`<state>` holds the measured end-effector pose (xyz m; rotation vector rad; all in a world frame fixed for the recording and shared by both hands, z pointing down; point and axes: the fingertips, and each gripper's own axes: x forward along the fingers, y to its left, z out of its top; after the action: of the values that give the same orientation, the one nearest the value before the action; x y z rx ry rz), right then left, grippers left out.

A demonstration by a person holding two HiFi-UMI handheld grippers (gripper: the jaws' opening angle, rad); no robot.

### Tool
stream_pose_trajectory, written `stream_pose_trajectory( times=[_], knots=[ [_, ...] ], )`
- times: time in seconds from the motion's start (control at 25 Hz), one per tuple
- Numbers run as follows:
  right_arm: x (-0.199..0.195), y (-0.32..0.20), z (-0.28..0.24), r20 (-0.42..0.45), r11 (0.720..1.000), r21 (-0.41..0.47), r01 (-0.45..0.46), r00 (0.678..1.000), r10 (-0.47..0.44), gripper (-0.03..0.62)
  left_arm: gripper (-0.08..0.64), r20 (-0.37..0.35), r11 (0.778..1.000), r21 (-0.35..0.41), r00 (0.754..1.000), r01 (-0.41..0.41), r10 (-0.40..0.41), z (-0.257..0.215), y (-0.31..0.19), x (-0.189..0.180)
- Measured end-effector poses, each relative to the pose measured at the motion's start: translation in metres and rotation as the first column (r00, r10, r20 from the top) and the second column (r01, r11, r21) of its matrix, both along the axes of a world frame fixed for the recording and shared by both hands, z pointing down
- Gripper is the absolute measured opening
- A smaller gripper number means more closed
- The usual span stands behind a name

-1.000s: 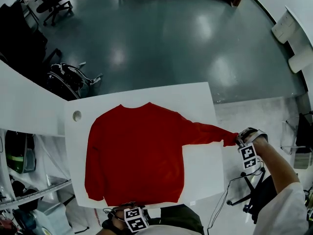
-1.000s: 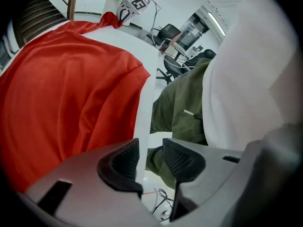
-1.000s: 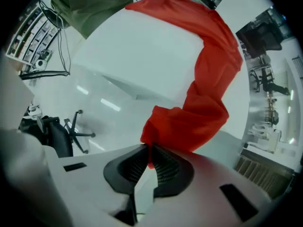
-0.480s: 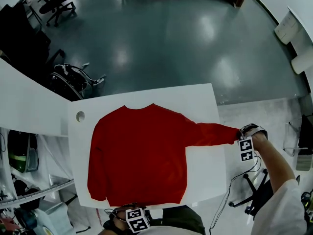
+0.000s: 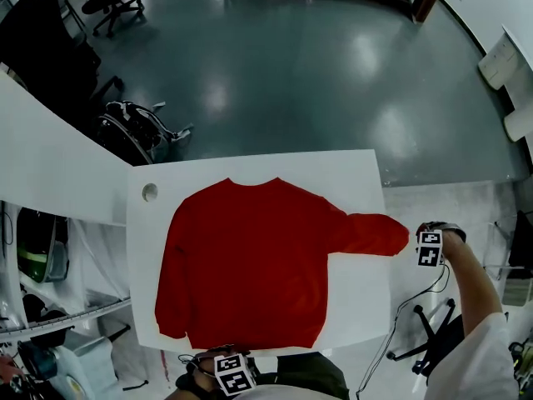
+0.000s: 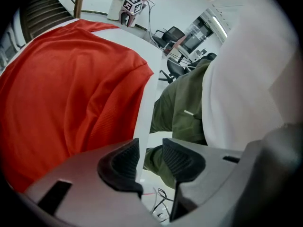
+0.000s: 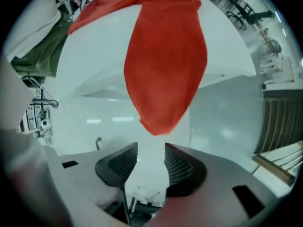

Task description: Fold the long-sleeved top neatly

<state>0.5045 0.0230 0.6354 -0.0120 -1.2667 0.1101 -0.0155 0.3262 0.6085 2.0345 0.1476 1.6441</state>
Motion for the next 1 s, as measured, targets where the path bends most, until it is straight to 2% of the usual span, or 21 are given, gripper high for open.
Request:
stream_pose_trajectory(
  times=[0.08, 0.2, 0.36, 0.52, 0.6, 0.64, 0.68, 0.72, 0.8, 0.92, 1.0],
  knots=[
    [0.001, -0.006, -0.012, -0.002, 0.998, 0.016, -0.064, 0.998, 0.065, 0.201, 0.158, -0.016, 0.999, -0.007, 0.999, 0.045, -0.045, -0.005, -0.001, -0.003],
    [-0.015, -0.026, -0.035, 0.03, 0.987, 0.118, -0.107, 0.994, 0.104, 0.195, 0.158, -0.07, 0.98, -0.038, 0.978, 0.193, -0.196, -0.019, -0.009, -0.016],
    [-0.068, -0.033, -0.046, 0.162, 0.972, 0.162, -0.173, 0.976, 0.147, 0.181, 0.16, -0.098, 0.922, -0.043, 0.917, 0.384, -0.386, -0.034, -0.027, -0.057],
    [-0.128, -0.042, -0.06, 0.261, 0.961, 0.203, -0.189, 0.956, 0.133, 0.176, 0.16, -0.076, 0.877, 0.025, 0.876, 0.48, -0.477, -0.039, -0.042, -0.107],
    [-0.152, -0.045, -0.062, 0.286, 0.961, 0.211, -0.177, 0.952, 0.112, 0.175, 0.162, -0.084, 0.839, 0.035, 0.838, 0.543, -0.539, -0.04, -0.049, -0.126],
    [-0.162, -0.047, -0.063, 0.293, 0.962, 0.213, -0.168, 0.951, 0.101, 0.175, 0.167, -0.096, 0.808, 0.033, 0.807, 0.588, -0.583, -0.041, -0.053, -0.134],
    [-0.171, -0.048, -0.064, 0.301, 0.963, 0.215, -0.162, 0.949, 0.092, 0.175, 0.169, -0.111, 0.769, 0.027, 0.766, 0.639, -0.633, -0.042, -0.058, -0.142],
    [-0.179, -0.05, -0.066, 0.309, 0.963, 0.218, -0.16, 0.947, 0.087, 0.175, 0.169, -0.126, 0.72, 0.019, 0.716, 0.694, -0.687, -0.044, -0.063, -0.15],
    [-0.195, -0.053, -0.071, 0.332, 0.959, 0.228, -0.166, 0.939, 0.083, 0.174, 0.172, -0.146, 0.601, -0.002, 0.594, 0.8, -0.791, -0.045, -0.071, -0.169],
    [-0.217, -0.056, -0.082, 0.369, 0.955, 0.246, -0.167, 0.927, 0.067, 0.169, 0.172, -0.147, 0.382, -0.021, 0.375, 0.924, -0.915, -0.043, -0.079, -0.207],
    [-0.234, -0.053, -0.086, 0.39, 0.956, 0.248, -0.159, 0.919, 0.052, 0.166, 0.173, -0.143, 0.236, -0.001, 0.233, 0.972, -0.962, -0.04, -0.084, -0.238]
  ],
)
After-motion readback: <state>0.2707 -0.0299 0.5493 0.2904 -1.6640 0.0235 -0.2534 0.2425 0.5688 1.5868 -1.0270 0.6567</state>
